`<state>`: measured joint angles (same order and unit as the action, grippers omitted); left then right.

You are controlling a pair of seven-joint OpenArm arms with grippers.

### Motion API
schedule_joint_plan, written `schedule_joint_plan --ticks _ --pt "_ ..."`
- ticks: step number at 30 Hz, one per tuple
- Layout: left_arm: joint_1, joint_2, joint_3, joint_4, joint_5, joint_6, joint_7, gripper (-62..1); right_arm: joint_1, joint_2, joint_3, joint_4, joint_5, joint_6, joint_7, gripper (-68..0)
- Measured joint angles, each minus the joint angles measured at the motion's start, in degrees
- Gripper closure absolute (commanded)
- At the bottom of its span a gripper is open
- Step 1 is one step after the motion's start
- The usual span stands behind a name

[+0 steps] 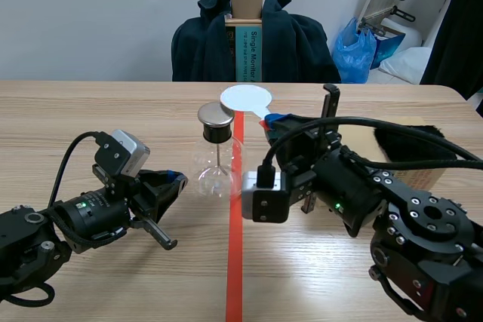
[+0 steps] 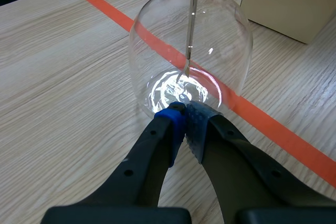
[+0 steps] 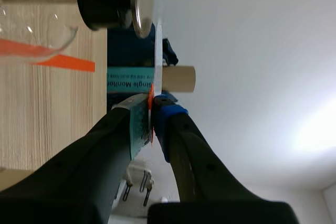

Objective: Do the electroscope experiment.
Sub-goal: 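Move the plate toward and away from the electroscope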

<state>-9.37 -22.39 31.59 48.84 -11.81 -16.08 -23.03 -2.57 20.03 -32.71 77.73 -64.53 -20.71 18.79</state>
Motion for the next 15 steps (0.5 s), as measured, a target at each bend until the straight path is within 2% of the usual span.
schedule_joint_plan --ticks 6,15 --pt "0.0 0.0 0.0 0.0 0.0 0.0 0.0 -3.2 0.0 0.0 0.0 0.0 0.0 0.0 5.0 -0.8" --pt "0.0 0.0 0.0 0.0 0.0 0.0 0.0 -3.2 0.0 0.0 0.0 0.0 0.0 0.0 7.6 -0.8"
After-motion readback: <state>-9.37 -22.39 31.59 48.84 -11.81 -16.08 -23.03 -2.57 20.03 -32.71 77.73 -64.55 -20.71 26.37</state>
